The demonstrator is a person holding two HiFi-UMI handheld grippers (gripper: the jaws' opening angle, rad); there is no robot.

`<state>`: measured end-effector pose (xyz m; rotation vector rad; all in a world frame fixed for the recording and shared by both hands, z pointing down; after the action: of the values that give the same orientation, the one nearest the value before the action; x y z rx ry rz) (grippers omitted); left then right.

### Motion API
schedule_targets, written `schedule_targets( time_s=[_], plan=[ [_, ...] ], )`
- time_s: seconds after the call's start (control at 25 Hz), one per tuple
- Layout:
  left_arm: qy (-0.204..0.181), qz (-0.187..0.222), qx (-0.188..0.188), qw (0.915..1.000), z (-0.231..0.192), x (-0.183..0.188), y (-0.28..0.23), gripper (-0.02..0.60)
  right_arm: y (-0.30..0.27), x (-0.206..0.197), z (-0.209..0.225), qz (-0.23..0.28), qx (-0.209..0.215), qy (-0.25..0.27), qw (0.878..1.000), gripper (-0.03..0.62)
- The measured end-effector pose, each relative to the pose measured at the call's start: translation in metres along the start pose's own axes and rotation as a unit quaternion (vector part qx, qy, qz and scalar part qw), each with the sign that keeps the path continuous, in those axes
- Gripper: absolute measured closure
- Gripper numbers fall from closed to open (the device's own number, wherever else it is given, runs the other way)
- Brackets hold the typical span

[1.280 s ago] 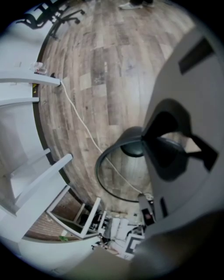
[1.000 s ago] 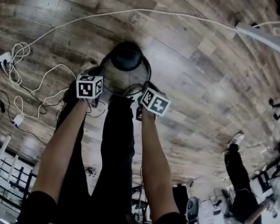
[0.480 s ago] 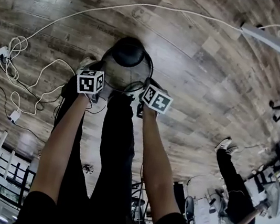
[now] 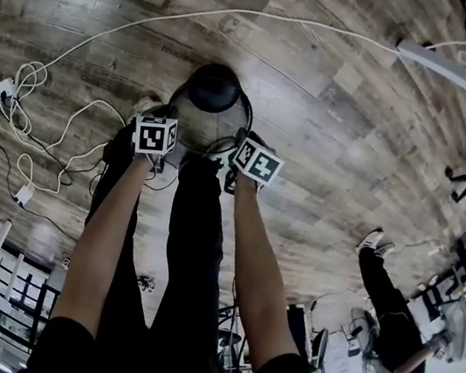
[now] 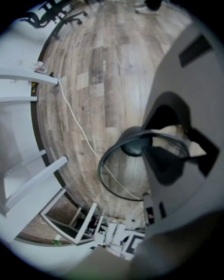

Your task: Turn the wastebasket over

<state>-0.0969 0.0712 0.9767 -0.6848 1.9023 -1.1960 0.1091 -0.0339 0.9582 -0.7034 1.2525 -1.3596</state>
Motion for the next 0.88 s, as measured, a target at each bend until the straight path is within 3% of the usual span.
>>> schedule_targets(
  time_s=[0.12,0.28,0.52,0.64,0.76,0.88],
  plan=[
    [0.004,-0.007,0.003,1.0000,-0.003,-0.001,0.009,0.460,0.009,0.010,-0.004,0.004,0.000,0.000,1.000,0.457],
    [0.014,0.003,0.005,0.9999,-0.007,0.010,0.040,0.460,0.036,0.023,-0.012,0.015,0.004,0.002,1.000,0.459],
    [0.037,0.035,-0.012,0.9986,-0.001,0.048,0.121,0.533,0.105,0.048,-0.038,0.044,0.015,-0.017,0.999,0.516],
    [-0.002,0.054,-0.042,0.9977,0.017,0.074,0.169,0.540,0.154,0.061,-0.064,0.063,0.029,-0.012,0.998,0.534],
    [-0.051,0.103,-0.066,0.9912,0.039,0.117,0.224,0.548,0.203,0.079,-0.093,0.087,0.041,-0.007,0.995,0.546],
    [-0.060,0.141,-0.095,0.9836,0.064,0.168,0.272,0.549,0.244,0.106,-0.121,0.108,0.051,-0.013,0.993,0.556]
  ],
)
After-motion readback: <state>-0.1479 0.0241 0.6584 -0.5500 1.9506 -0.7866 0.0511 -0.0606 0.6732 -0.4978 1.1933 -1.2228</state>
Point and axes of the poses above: the fingertips, and each gripper's own axes: y backward along the fingers, z to its right, x out of its top, the point moved 1 cm from there along y, backward along the fingers, and after that the axes turned 14 degrees about z, right-handed, at the moved point
